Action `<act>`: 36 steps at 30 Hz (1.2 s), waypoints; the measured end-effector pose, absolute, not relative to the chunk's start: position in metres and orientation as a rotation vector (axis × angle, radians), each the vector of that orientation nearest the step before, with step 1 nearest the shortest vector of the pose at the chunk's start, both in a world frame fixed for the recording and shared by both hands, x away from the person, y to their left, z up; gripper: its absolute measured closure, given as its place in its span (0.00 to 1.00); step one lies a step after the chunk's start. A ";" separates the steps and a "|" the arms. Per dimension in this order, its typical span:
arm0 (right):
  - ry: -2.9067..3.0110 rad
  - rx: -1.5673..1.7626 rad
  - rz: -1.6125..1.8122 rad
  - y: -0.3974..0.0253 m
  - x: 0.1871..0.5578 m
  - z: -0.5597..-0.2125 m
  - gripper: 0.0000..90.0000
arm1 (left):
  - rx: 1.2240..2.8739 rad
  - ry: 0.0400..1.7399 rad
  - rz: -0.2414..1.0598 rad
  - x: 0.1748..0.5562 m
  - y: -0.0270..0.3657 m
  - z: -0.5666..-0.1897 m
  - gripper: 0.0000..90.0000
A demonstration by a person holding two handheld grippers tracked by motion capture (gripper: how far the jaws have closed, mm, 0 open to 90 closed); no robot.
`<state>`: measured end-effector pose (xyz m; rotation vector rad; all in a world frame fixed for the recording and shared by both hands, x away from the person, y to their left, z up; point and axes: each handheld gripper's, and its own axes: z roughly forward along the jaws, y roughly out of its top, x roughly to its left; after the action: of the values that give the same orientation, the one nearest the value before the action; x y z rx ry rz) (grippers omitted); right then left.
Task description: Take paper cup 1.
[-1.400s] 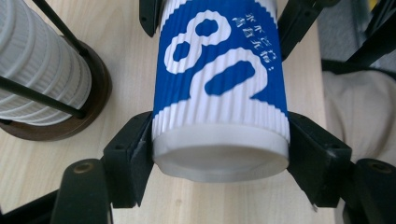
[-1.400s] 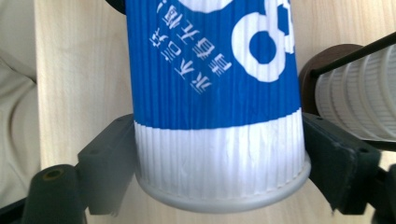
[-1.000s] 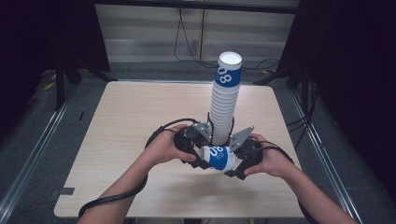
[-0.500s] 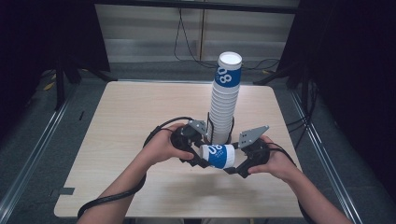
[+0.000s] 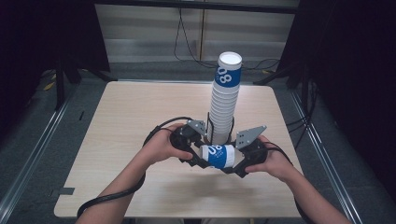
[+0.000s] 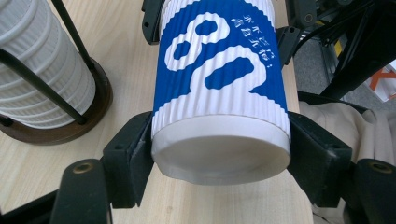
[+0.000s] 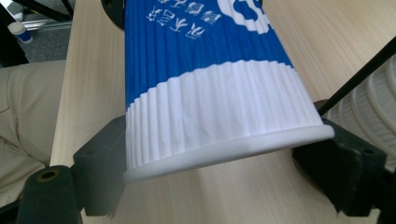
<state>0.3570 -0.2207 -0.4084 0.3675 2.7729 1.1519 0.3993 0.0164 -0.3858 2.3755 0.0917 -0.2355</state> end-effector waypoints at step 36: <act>2.831 0.320 0.922 -0.213 0.357 -0.405 0.23 | 2.669 -0.056 -0.050 0.384 -0.008 -0.383 0.24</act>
<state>0.3574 -0.2132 -0.4054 0.3200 2.8306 0.9220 0.3845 -0.0081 -0.3832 2.6686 -0.0564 -0.0504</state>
